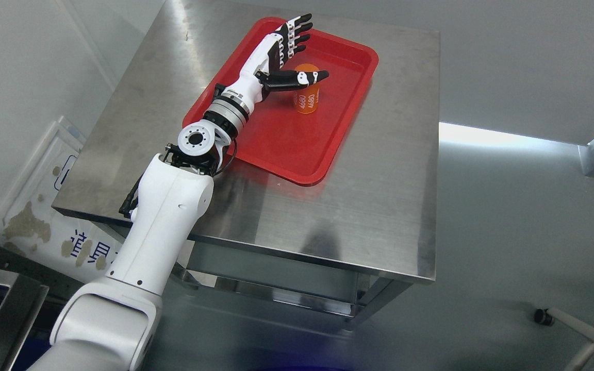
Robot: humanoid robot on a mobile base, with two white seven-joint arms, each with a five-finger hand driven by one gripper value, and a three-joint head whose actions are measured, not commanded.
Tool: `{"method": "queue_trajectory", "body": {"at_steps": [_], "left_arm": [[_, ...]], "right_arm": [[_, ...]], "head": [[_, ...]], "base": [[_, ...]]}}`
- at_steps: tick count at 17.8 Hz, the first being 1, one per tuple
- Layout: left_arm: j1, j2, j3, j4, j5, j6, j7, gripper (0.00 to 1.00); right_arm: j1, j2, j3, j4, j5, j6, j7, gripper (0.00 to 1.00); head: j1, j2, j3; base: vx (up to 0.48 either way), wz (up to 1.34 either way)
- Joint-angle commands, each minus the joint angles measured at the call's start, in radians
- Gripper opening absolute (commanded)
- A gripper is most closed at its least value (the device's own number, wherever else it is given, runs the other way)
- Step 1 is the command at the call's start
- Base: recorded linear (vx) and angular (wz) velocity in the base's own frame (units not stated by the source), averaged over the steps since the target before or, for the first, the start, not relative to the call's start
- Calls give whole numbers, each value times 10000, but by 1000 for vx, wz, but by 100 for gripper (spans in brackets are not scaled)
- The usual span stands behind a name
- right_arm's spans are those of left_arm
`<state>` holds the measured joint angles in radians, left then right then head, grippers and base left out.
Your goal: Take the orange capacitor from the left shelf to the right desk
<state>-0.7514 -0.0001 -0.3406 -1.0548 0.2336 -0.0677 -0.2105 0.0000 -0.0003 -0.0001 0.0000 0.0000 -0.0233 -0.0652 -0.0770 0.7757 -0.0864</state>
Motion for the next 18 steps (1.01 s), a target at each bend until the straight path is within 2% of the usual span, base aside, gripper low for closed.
{"method": "queue_trajectory", "body": {"at_steps": [1, 5, 6, 11, 15, 18], "left_arm": [[-339, 175, 1241, -557, 486, 459, -12, 98], [11, 175, 3233, -2194, 486, 2100, -393, 100], [332, 175, 3648, -2700, 486, 2194, -729, 100], [2371, 1151, 5397, -4635, 501, 2180, -2249, 100], [3937, 1151, 6366, -5633, 517, 2180, -2543, 100], [4323, 939, 6444, -5697, 517, 2149, -2314, 100]], "right_arm": [[215, -172, -107, -174, 62, 3, 8, 100], [230, -172, -107, -174, 62, 3, 8, 100], [230, -172, -107, -174, 62, 3, 8, 100], [230, -172, -107, -174, 62, 3, 8, 100], [230, -172, -107, -174, 62, 3, 8, 100], [230, -172, -107, -174, 62, 3, 8, 100]], "head": [[0, 0, 0], [0, 0, 0], [0, 0, 0], [0, 0, 0], [0, 0, 0], [0, 0, 0]], "base": [[0, 0], [0, 0], [0, 0], [0, 0], [0, 0], [0, 0]]}}
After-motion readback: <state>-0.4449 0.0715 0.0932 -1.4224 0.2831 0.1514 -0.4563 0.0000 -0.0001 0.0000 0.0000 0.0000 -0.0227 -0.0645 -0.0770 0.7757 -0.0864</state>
